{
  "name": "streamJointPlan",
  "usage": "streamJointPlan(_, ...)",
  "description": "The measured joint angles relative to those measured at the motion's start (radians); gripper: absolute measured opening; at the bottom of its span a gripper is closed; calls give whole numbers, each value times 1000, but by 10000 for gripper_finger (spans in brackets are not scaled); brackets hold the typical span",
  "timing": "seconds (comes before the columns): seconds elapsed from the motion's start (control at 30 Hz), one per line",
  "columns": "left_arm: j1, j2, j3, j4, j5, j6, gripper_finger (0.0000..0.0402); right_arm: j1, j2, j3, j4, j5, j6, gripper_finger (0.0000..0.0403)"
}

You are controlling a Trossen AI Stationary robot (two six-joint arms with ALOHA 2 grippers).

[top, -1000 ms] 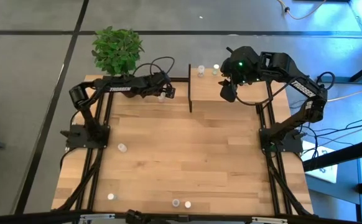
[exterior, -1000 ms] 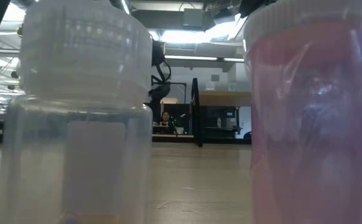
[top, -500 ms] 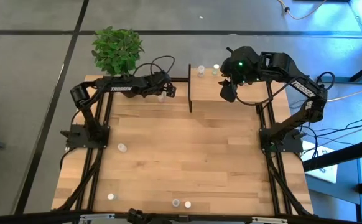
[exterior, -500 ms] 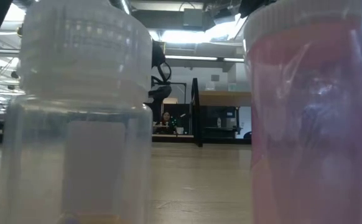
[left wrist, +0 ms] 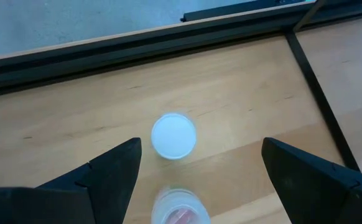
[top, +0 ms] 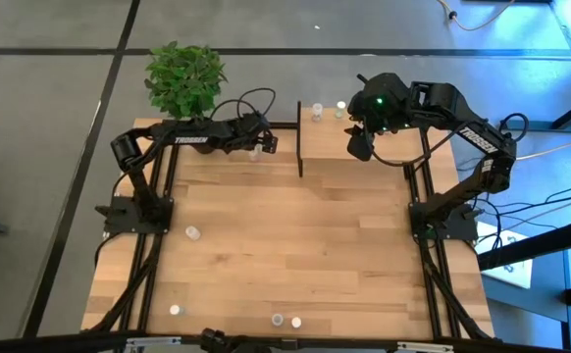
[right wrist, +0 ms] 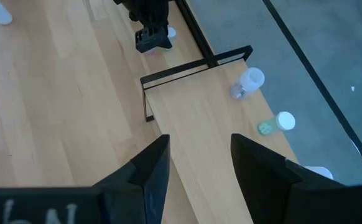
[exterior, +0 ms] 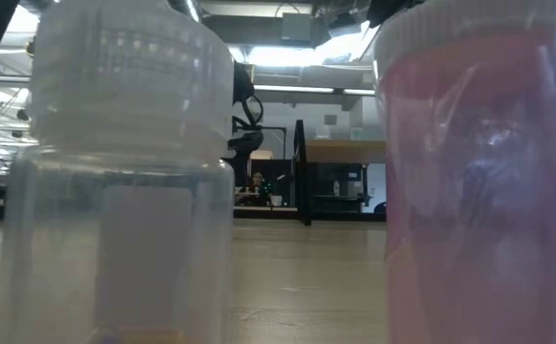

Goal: Pick and place medicine bottles onto shelf by color
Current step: Put the top green pill bottle aligned with the other green pill bottle on the shelf

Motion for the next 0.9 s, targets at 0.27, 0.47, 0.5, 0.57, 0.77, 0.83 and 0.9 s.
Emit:
streamJointPlan(0.27,2,0,0,-5,0,-21,310,0,0,0,0,0,0,172)
streamJointPlan(0.47,3,0,0,-4,9,-23,288,0,0,0,0,0,0,172)
streamJointPlan(0.5,5,0,0,-5,17,-23,287,0,0,0,0,0,0,172)
streamJointPlan(0.57,6,5,1,-5,23,-23,287,0,0,0,0,0,-1,172)
streamJointPlan(0.77,3,43,1,-2,41,-23,286,0,0,0,0,0,-1,172)
streamJointPlan(0.83,4,43,1,3,40,-23,286,0,0,0,0,1,-1,172)
streamJointPlan(0.9,4,43,1,23,40,-21,286,0,0,0,0,0,-2,172)
